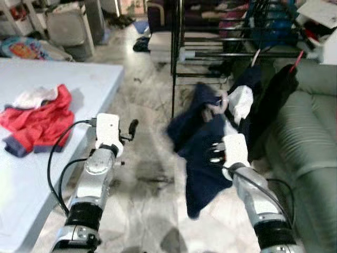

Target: Hang hanger

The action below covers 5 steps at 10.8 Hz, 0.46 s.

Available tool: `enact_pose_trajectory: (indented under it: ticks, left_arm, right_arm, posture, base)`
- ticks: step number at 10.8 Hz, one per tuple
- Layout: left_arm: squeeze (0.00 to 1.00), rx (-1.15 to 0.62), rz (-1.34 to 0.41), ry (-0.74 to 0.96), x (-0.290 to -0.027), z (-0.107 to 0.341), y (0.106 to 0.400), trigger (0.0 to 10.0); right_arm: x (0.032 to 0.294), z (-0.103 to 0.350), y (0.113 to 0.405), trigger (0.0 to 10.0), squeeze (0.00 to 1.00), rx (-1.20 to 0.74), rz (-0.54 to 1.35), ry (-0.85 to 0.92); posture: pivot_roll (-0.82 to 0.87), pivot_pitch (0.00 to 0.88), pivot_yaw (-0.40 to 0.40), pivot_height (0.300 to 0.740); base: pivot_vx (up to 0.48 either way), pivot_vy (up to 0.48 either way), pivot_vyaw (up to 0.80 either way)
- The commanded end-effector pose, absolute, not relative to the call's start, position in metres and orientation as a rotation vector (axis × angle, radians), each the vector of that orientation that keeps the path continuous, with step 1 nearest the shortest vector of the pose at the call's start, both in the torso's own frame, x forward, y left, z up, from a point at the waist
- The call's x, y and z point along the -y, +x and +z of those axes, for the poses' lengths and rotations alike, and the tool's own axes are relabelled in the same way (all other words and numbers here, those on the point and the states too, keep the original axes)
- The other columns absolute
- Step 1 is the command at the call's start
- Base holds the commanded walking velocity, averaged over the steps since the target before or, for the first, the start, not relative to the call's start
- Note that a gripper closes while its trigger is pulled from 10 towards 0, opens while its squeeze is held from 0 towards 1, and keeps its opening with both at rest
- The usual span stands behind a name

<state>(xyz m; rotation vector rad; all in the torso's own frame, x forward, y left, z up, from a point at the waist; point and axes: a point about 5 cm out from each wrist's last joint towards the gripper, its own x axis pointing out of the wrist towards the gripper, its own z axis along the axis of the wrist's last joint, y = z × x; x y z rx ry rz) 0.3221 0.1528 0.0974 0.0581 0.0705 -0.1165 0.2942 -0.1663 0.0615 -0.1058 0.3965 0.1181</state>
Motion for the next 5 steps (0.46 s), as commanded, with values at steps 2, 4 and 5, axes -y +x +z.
enact_pose_trajectory:
  ticks: [2,4,5]
  left_arm:
    - [0.0,-0.047,-0.127,0.051,-0.1508,0.1033,0.3233,10.0]
    - [0.0,-0.069,-0.131,0.043,-0.1522,0.0983,0.3216,10.0]
    - [0.0,-0.071,-0.132,0.037,-0.1516,0.0982,0.3221,10.0]
  right_arm:
    - [0.1724,0.0743,0.3046,10.0,0.0,-0.355,0.067,-0.074]
    - [0.1719,0.0753,0.3061,10.0,0.0,-0.355,0.065,-0.068]
    - [0.171,0.0758,0.3076,10.0,0.0,-0.357,0.067,-0.066]
  posture:
    - [0.0,0.0,0.022,0.74]
    - [0.0,0.0,0.021,0.74]
    - [0.0,0.0,0.019,0.74]
  base:
    - [0.45,0.0,0.0]
    - [0.444,0.0,0.0]
    - [0.431,0.0,0.0]
